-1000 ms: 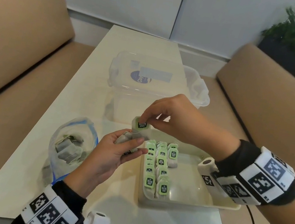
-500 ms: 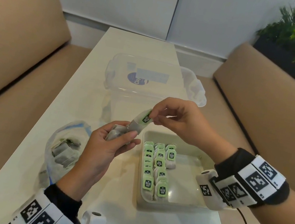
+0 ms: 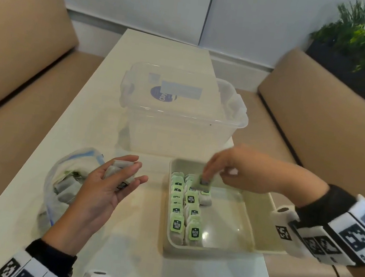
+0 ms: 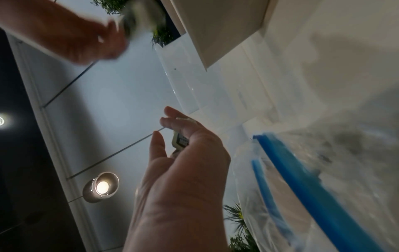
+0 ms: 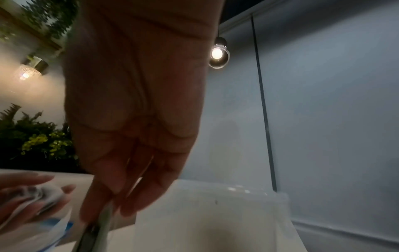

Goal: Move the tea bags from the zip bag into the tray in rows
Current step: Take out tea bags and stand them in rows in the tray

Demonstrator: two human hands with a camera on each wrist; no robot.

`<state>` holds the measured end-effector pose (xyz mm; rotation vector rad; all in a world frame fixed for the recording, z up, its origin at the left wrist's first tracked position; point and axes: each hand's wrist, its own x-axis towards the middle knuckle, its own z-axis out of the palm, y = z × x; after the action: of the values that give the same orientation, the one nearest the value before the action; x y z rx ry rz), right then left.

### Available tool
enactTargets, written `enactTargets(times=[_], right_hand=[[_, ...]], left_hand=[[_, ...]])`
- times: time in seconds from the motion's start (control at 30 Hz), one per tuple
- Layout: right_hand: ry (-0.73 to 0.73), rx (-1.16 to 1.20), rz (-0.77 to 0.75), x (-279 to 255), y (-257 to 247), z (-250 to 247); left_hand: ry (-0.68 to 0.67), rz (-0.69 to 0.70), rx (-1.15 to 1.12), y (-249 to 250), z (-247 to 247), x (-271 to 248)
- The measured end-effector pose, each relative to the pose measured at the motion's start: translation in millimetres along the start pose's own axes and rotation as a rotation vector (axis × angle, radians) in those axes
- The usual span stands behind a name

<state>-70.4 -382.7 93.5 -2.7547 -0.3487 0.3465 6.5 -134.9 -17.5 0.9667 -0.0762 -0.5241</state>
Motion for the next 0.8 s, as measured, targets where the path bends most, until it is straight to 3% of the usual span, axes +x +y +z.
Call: enactTargets(times=[0.13,0.23,0.53,0.67,0.8], right_hand=[[-0.443,-0.028,0.185,-13,24,18],[-0.637,0.041,0.269,-10,48,34],[-0.443,0.154,0.410,22,94,64],[-0.439,0.130,0.419,30,93,62],[-0.451,0.098,0.430,33,96,63]], left_hand=[[0.024,-0.006,-0.005,1,-7,0],[0.038,0.008,0.017,1,-7,-2],[0.029,-0.016,-0.001,-5,-8,-4],[0.026,-0.021,0.011,-5,-6,-5],[0.009,-0.117,-0.064,-5,-2,-5]])
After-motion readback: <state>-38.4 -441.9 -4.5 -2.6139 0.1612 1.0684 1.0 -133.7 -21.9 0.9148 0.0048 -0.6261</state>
